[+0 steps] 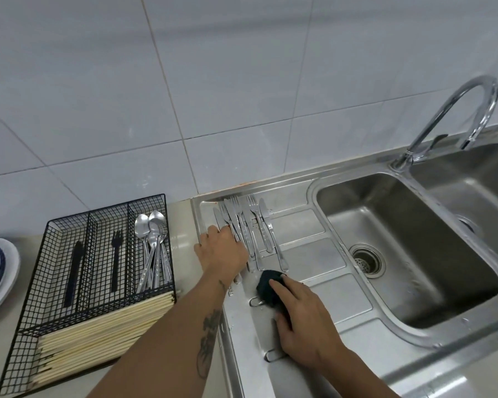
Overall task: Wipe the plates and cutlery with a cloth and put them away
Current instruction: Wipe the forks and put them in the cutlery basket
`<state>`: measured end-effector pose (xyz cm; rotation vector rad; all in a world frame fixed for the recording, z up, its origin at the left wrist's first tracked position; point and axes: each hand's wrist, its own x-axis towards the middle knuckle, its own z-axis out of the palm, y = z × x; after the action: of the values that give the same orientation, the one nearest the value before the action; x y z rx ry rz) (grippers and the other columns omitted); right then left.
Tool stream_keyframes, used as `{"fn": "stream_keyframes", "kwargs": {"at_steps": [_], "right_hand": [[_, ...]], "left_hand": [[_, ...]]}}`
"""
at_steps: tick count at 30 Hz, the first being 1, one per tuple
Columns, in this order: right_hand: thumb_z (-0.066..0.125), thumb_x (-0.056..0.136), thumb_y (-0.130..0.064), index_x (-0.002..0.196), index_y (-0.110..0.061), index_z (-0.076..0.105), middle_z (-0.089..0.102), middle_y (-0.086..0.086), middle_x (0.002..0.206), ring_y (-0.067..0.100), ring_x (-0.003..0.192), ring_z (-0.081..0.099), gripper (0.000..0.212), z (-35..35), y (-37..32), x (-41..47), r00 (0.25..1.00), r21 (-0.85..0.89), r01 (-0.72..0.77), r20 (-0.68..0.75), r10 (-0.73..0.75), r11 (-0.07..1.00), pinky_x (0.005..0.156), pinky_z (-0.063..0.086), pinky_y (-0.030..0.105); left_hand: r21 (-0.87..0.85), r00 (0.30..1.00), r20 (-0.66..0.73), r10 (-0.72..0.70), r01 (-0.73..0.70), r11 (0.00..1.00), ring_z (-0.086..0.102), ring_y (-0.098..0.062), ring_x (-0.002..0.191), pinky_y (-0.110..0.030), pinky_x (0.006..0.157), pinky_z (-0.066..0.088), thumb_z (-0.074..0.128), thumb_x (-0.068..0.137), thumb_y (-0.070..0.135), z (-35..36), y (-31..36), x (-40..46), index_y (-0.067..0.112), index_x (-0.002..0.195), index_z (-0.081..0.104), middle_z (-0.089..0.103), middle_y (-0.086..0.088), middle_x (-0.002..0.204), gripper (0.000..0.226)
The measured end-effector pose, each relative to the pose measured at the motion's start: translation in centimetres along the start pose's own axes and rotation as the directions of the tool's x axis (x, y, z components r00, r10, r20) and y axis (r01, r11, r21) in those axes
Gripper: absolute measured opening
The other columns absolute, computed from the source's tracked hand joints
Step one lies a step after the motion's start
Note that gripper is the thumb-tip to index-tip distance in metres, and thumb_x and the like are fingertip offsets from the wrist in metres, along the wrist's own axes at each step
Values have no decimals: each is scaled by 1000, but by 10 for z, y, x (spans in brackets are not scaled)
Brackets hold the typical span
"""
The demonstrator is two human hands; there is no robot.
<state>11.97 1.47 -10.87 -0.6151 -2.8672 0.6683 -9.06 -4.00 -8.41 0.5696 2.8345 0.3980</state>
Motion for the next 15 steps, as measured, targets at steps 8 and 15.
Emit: {"fn": "stream_keyframes", "kwargs": {"at_steps": [8, 15], "right_hand": [[58, 77, -15, 140, -24, 47, 50, 3, 143, 24, 125, 50, 65, 8, 4, -1, 1000, 14, 4, -19, -4, 1000, 106, 40, 34], [59, 78, -16, 138, -25, 51, 52, -1, 142, 21, 124, 50, 61, 6, 4, 1, 1000, 24, -10, -21, 10, 1000, 105, 33, 28]], "left_hand": [[-65, 994, 30, -106, 107, 992, 45, -25, 115, -41, 98, 37, 59, 81, 26, 0, 5, 3, 19, 119, 57, 49, -3, 119, 39], [-8, 995, 9, -104, 104, 995, 45, -27, 119, -42, 100, 38, 57, 85, 30, 2, 7, 2, 13, 130, 49, 46, -7, 127, 49]]}}
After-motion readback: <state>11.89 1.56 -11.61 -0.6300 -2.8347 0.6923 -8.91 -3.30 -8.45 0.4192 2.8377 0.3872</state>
